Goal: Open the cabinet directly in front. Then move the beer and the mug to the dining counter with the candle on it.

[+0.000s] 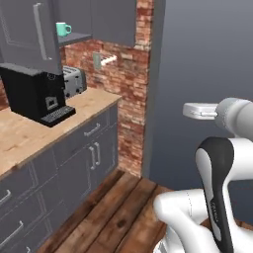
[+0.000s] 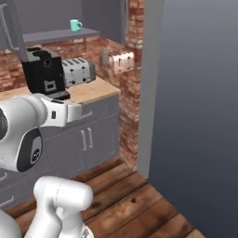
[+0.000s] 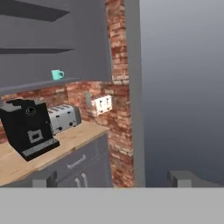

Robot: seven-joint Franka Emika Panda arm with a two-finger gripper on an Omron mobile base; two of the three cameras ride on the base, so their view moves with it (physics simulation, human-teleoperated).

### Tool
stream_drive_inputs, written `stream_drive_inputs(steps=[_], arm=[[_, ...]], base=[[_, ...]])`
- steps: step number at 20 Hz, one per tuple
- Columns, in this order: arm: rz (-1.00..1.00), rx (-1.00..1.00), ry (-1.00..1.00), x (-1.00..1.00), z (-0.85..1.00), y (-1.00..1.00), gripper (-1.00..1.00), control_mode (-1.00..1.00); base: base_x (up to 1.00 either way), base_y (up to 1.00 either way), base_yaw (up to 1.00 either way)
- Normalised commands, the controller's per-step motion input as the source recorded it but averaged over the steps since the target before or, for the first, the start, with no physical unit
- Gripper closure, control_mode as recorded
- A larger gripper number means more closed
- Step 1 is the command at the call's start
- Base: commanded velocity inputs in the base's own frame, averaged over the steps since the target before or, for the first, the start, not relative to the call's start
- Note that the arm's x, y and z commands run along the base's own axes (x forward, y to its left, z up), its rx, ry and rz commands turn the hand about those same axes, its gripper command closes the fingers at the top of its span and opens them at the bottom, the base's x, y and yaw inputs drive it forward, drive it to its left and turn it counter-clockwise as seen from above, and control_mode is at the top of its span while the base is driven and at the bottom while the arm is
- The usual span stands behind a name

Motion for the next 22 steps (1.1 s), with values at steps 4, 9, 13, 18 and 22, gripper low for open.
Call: stream_drive_inputs(steps=[4, 9, 13, 18, 22], arm=[[0.00, 0.00, 0.00, 0.00, 0.00, 0.00, -1.00, 1.00], [0.00, 0.00, 0.00, 0.00, 0.00, 0.00, -1.00, 1.00], [0.00, 0.00, 0.00, 0.00, 0.00, 0.00, -1.00, 1.00], [0.00, 0.00, 0.00, 0.00, 0.00, 0.00, -1.00, 1.00], [0.00, 0.00, 0.00, 0.00, 0.00, 0.00, -1.00, 1.00]], base=[[0.41, -1.00, 0.37], [0.30, -0.84, 0.49], [0.28, -0.72, 0.54], [0.26, -0.61, 0.58], [0.23, -0.53, 0.57]])
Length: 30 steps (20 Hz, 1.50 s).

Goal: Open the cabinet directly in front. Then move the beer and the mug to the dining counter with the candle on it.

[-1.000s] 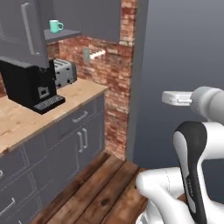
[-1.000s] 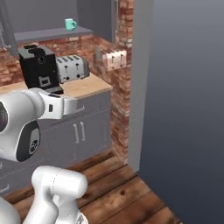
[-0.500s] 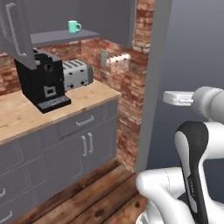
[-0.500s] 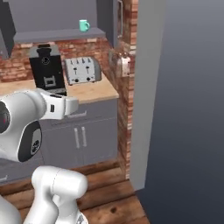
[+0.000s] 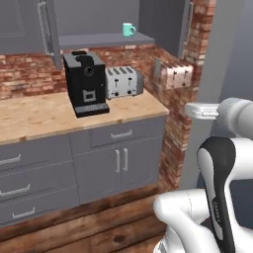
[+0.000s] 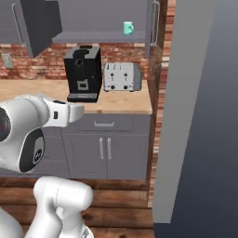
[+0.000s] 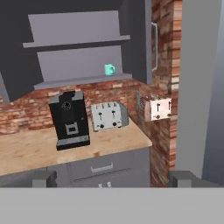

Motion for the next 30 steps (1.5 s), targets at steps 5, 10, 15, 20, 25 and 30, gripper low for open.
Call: stream_drive_inputs(steps=[5, 10, 15, 20, 25, 30], arm=[[0.00, 0.00, 0.00, 0.00, 0.00, 0.00, -1.00, 1.00], [0.00, 0.00, 0.00, 0.00, 0.00, 0.00, -1.00, 1.00], [0.00, 0.00, 0.00, 0.00, 0.00, 0.00, -1.00, 1.00], [0.00, 0.00, 0.00, 0.00, 0.00, 0.00, -1.00, 1.00], [0.00, 0.00, 0.00, 0.00, 0.00, 0.00, -1.00, 1.00], [0.00, 0.00, 0.00, 0.00, 0.00, 0.00, -1.00, 1.00]], base=[[0.06, -0.33, 0.35], [0.08, -0.01, 0.00], [0.90, -0.14, 0.00], [1.00, -0.10, 0.01], [0.77, -0.34, 0.05], [0.13, -0.75, 0.00]])
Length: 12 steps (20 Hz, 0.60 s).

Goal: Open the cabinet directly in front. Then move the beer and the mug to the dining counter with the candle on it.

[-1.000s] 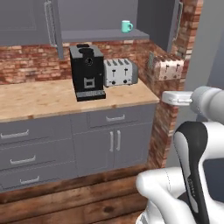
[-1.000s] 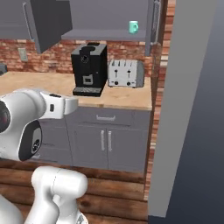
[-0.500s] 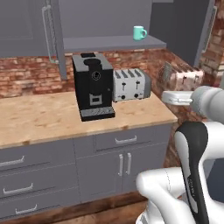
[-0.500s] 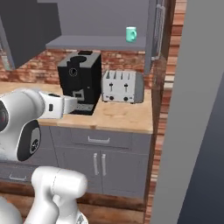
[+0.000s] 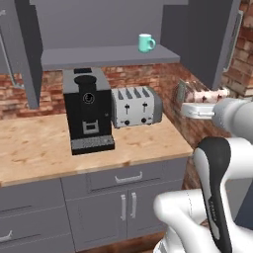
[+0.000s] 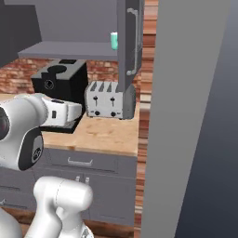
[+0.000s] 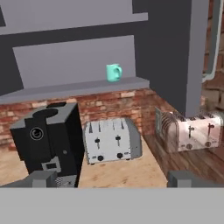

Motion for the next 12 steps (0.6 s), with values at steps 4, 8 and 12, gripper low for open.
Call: stream_drive_inputs(steps=[4, 8, 12], arm=[[0.00, 0.00, 0.00, 0.00, 0.00, 0.00, -1.00, 1.00], [0.00, 0.00, 0.00, 0.00, 0.00, 0.00, -1.00, 1.00], [0.00, 0.00, 0.00, 0.00, 0.00, 0.00, -1.00, 1.00]], base=[[0.00, -0.02, 0.00], [0.16, 0.00, 0.00], [0.53, 0.09, -0.01]])
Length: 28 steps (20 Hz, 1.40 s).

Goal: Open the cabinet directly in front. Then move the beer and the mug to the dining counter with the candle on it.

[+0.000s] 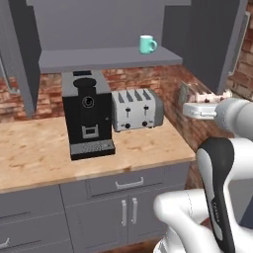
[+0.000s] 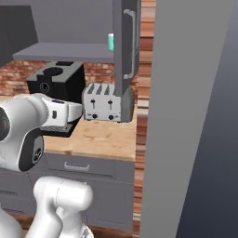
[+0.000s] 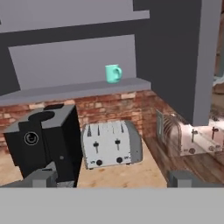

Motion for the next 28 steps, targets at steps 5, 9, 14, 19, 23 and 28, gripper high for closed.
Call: stream_drive_inputs(steps=[5, 9, 14, 19, 23, 28], arm=[[0.00, 0.00, 0.00, 0.00, 0.00, 0.00, -1.00, 1.00], [0.00, 0.00, 0.00, 0.00, 0.00, 0.00, -1.00, 1.00], [0.00, 0.00, 0.00, 0.00, 0.00, 0.00, -1.00, 1.00], [0.00, 0.00, 0.00, 0.00, 0.00, 0.00, -1.00, 1.00], [0.00, 0.00, 0.00, 0.00, 0.00, 0.00, -1.00, 1.00], [0.00, 0.00, 0.00, 0.00, 0.00, 0.00, -1.00, 1.00]], base=[[0.67, 0.01, 0.00], [0.04, 0.28, -0.01], [0.00, 0.28, -0.03], [0.00, 0.10, 0.00], [0.13, 0.01, 0.00], [0.75, 0.00, 0.00]])
